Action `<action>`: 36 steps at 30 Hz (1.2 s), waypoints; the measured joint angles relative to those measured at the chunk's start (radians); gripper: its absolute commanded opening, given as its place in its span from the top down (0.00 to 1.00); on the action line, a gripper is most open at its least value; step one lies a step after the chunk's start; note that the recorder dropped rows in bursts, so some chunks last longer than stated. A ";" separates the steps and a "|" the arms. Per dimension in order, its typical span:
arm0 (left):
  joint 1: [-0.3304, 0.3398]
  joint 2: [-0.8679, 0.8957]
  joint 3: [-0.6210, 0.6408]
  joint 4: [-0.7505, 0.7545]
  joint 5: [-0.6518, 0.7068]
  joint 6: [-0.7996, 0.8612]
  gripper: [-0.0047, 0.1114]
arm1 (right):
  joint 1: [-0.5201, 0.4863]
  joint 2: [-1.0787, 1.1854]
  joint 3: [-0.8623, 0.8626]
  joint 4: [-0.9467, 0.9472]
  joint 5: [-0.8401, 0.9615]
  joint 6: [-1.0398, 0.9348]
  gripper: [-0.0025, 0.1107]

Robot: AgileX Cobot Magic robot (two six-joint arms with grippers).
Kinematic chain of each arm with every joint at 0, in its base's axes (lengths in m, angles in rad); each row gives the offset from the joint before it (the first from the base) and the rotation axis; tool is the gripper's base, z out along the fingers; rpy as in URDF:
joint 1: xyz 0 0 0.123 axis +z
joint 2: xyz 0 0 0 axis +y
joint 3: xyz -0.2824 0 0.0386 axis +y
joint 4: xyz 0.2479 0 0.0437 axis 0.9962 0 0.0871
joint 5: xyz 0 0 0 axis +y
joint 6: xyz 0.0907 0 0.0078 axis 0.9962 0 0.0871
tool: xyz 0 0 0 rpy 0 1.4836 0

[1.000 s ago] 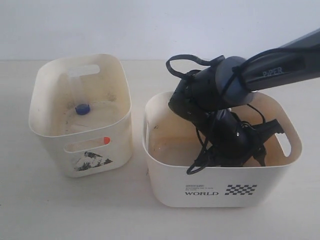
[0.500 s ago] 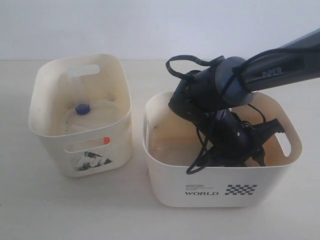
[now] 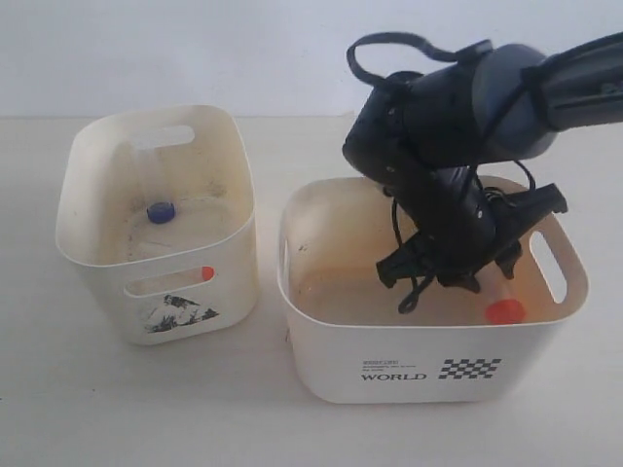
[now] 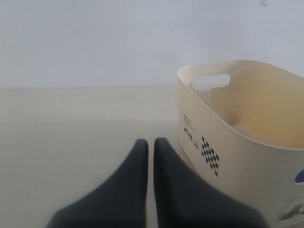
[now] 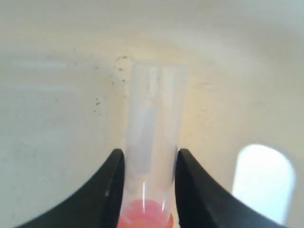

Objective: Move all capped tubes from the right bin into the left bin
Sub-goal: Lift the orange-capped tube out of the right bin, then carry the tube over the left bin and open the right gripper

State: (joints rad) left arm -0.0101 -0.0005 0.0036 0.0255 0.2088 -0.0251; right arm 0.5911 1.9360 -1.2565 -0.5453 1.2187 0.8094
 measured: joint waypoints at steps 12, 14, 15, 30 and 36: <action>0.000 0.000 0.000 0.000 0.000 0.000 0.92 | 0.000 -0.143 0.000 -0.012 0.000 0.000 0.98; 0.000 0.000 0.000 0.000 0.000 0.000 0.92 | 0.000 -0.155 0.000 -0.012 0.000 0.000 0.98; 0.000 0.000 0.000 0.000 0.000 0.000 0.92 | 0.000 -0.163 0.000 -0.012 0.000 0.000 0.98; 0.000 0.000 0.000 0.000 0.000 0.000 0.92 | 0.000 -0.442 0.001 0.293 -0.324 -0.080 0.98; 0.000 0.000 0.000 0.000 0.000 0.000 0.92 | 0.005 -0.468 0.001 0.730 -0.663 -0.335 0.98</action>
State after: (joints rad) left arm -0.0101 -0.0005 0.0036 0.0255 0.2088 -0.0251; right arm 0.5960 1.4681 -1.2556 0.1843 0.5555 0.4743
